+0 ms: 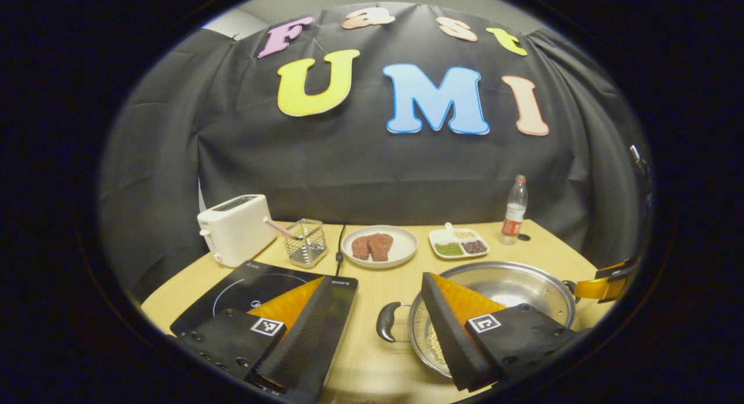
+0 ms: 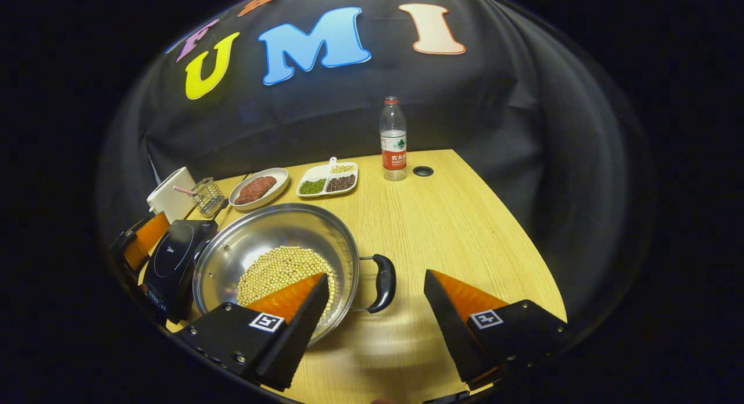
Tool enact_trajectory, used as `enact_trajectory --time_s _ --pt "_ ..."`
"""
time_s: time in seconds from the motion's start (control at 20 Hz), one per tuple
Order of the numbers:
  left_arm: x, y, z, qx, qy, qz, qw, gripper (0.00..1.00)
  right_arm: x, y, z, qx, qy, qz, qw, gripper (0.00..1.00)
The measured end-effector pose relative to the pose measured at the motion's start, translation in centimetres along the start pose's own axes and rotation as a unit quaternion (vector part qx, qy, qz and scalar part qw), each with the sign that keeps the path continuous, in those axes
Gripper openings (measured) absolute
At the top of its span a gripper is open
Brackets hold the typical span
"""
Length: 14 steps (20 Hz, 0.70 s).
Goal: First push the handle of the pot to place it horizontally, then grasp the pot with both hands and set it on the induction cooktop.
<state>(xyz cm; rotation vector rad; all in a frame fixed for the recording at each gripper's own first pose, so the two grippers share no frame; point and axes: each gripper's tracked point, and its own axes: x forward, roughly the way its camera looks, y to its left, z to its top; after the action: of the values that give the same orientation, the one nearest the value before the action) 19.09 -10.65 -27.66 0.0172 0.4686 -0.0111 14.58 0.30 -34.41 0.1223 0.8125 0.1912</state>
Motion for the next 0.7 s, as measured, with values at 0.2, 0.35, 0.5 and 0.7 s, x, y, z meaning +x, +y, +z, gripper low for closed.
enact_trajectory --time_s 0.2,0.35,0.5,0.7 --pt "1.9 -1.1 -3.4 -0.013 0.046 -0.019 0.999 0.95 1.1 0.4 -0.1 -0.001 0.004 0.006 1.0 1.0" --pt "2.9 -1.5 -4.7 -0.022 0.068 -0.026 0.997 0.99 1.9 0.2 -0.3 -0.006 0.009 0.004 1.0 1.0" --pt "3.9 -1.8 -6.4 -0.024 0.098 -0.025 0.995 0.99 2.6 0.1 -1.0 -0.008 0.022 0.004 1.0 1.0" --pt "4.7 -1.8 -8.3 -0.02 0.124 -0.022 0.992 1.0 3.3 0.1 -1.5 -0.006 0.033 0.009 0.999 1.0"
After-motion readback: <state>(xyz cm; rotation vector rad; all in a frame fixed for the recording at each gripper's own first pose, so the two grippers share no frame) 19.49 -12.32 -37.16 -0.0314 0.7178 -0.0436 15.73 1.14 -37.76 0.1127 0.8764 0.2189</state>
